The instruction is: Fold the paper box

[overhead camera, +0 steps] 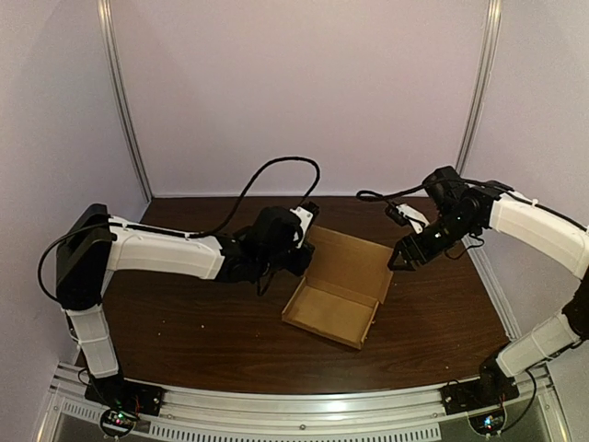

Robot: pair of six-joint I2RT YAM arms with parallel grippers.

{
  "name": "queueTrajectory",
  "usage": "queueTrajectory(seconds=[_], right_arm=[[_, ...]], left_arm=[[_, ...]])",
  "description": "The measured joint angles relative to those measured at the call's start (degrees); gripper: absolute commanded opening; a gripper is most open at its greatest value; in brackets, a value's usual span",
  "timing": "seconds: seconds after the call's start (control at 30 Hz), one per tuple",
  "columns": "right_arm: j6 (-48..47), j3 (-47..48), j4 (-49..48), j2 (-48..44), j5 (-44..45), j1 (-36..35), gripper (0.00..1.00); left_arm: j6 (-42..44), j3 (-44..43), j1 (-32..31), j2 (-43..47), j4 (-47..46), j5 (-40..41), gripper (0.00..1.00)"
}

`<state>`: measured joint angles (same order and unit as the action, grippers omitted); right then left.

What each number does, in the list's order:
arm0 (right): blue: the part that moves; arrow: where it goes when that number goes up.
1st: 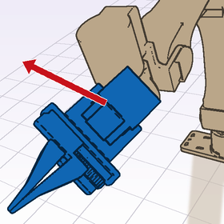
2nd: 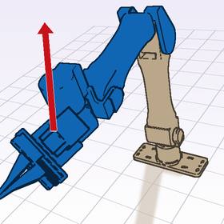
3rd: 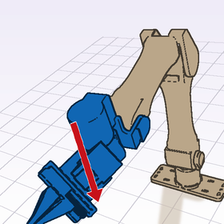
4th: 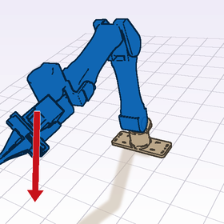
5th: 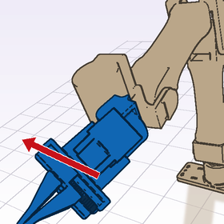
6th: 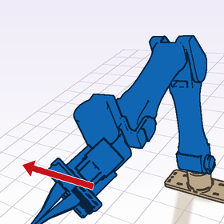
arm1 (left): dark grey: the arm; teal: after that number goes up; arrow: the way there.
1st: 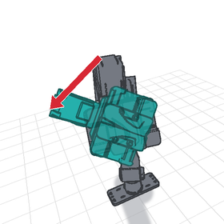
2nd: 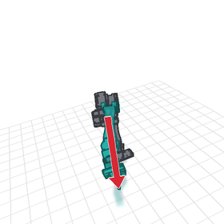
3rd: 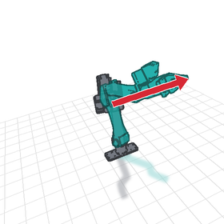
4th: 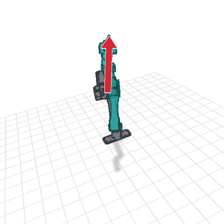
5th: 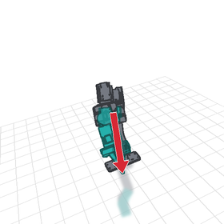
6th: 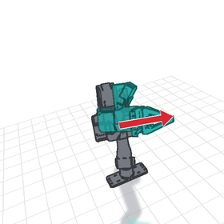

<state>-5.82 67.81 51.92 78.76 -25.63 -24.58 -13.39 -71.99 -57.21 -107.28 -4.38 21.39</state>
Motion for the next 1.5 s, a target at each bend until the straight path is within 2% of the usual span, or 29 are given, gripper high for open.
queueTrajectory(seconds=[0.27,0.57,0.63,0.73,1.03,1.23,1.5], right_arm=[[1.75,4.28,0.2,3.04,0.17,-2.19,0.45],[1.29,12.39,-0.7,13.79,4.63,-4.85,0.46],[1.29,12.63,-2.1,15.58,5.51,-5.22,0.43],[1.33,13.33,-4.83,18.8,6.95,-5.84,0.35],[1.92,18.58,-13.64,26.47,9.92,-7.21,0.04],[3.61,21.94,-15.72,29.68,11.65,-8.02,0.0],[12.13,23.87,-16.76,31.43,17.2,-11.58,0.0]], left_arm=[[-5.73,2.34,-0.94,2.62,2.03,6.01,0.01],[-5.73,3.28,-1.29,4.72,3.19,13.68,0.0],[-5.11,3.28,-1.18,4.83,3.21,15.08,0.0],[-4.59,3.28,-0.7,4.83,3.23,16.94,0.0],[-4.63,3.28,1.6,4.63,3.21,21.16,0.0],[-7.17,3.15,1.68,3.39,3.17,24.41,0.0],[-13.79,1.36,2.43,0.39,4.09,28.74,0.0]])
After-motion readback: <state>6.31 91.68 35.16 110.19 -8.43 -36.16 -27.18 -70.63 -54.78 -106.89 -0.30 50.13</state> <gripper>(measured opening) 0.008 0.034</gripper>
